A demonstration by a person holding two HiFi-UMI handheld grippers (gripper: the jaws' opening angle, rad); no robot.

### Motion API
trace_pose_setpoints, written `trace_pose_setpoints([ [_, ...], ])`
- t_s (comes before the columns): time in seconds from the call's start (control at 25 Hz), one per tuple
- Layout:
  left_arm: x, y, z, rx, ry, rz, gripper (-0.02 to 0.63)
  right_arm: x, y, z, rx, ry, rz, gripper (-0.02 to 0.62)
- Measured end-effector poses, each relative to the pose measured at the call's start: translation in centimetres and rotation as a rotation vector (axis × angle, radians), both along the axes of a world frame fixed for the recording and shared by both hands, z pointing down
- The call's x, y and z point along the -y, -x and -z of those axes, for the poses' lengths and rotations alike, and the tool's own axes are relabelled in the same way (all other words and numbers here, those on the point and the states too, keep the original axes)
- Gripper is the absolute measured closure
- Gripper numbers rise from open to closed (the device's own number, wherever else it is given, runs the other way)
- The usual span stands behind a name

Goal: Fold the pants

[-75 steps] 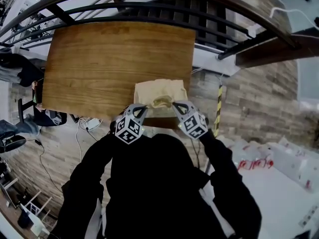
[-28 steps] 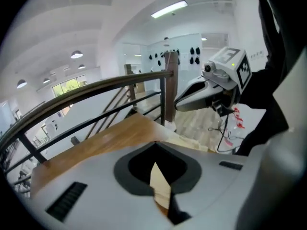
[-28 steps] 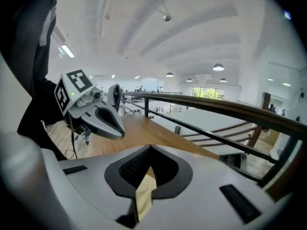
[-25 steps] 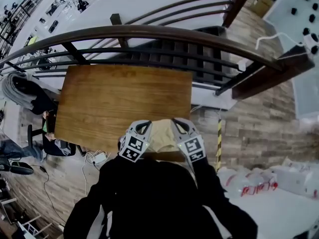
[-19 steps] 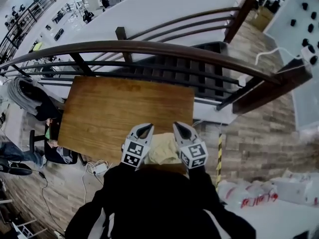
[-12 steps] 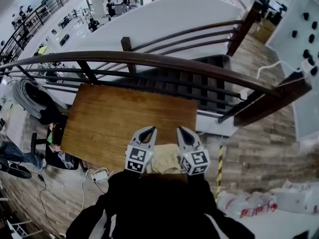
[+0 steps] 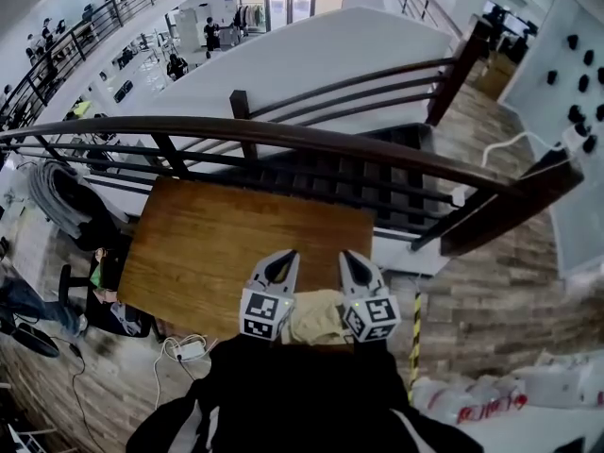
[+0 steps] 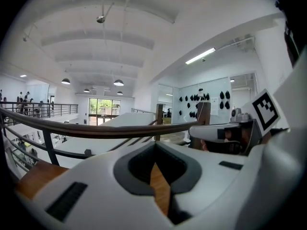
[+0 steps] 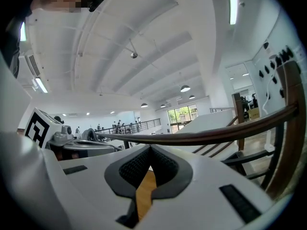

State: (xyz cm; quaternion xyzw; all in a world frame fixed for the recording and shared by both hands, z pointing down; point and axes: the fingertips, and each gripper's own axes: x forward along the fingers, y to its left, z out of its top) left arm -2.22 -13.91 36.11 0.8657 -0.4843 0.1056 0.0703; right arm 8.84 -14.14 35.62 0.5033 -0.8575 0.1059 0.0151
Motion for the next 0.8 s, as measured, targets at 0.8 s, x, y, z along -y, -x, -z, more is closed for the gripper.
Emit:
trace_pose_setpoints([
  [0.8,-0.9,0.1,0.9,-0.069,-0.002,-0.007,0.603,-0.5,0.2,1.3,-0.007,-0.014,-0.024,0.592],
])
